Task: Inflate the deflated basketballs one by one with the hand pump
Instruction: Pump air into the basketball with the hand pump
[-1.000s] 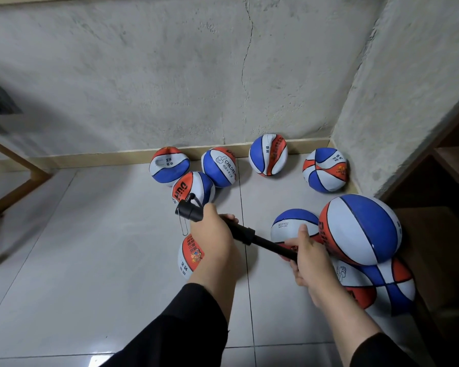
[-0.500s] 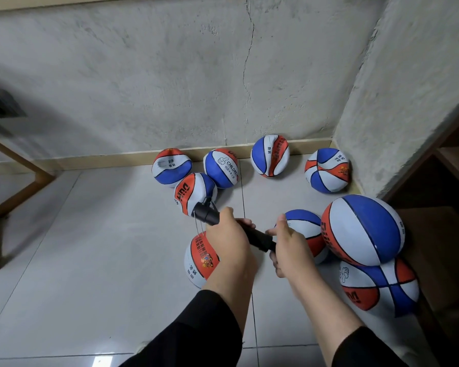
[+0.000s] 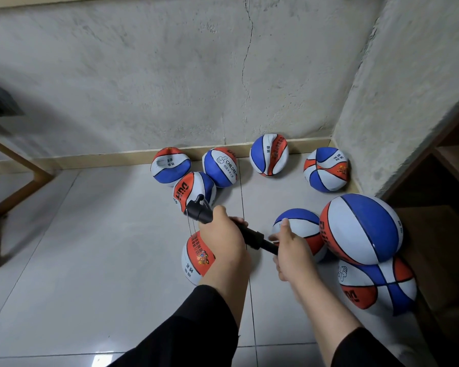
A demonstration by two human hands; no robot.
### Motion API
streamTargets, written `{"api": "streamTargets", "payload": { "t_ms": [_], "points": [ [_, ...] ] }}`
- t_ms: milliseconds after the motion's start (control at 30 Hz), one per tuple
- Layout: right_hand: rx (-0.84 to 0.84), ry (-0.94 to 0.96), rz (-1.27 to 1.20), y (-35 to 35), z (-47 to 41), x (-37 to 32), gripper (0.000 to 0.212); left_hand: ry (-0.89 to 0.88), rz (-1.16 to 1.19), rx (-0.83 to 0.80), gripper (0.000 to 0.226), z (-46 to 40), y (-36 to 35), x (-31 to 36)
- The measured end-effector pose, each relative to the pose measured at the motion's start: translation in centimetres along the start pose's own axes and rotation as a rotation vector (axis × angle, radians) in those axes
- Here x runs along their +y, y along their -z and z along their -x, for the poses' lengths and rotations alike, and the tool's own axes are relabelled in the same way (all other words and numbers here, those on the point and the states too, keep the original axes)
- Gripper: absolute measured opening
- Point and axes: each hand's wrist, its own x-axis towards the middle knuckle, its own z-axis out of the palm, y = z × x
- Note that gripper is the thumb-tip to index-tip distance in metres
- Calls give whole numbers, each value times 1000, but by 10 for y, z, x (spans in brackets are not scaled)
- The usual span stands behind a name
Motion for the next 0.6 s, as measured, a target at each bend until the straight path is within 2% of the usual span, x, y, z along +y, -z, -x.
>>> {"api": "streamTargets", "payload": {
  "t_ms": [233, 500, 600],
  "points": [
    [-54, 64, 53, -7, 5, -12, 63, 20, 24, -44, 11, 9, -1, -4],
    [15, -112, -82, 23, 1, 1, 64, 33, -22, 8, 25, -14, 6, 2],
    [1, -74, -53, 20, -2, 6, 61, 40, 20, -5, 28, -12, 2, 2]
  ]
}}
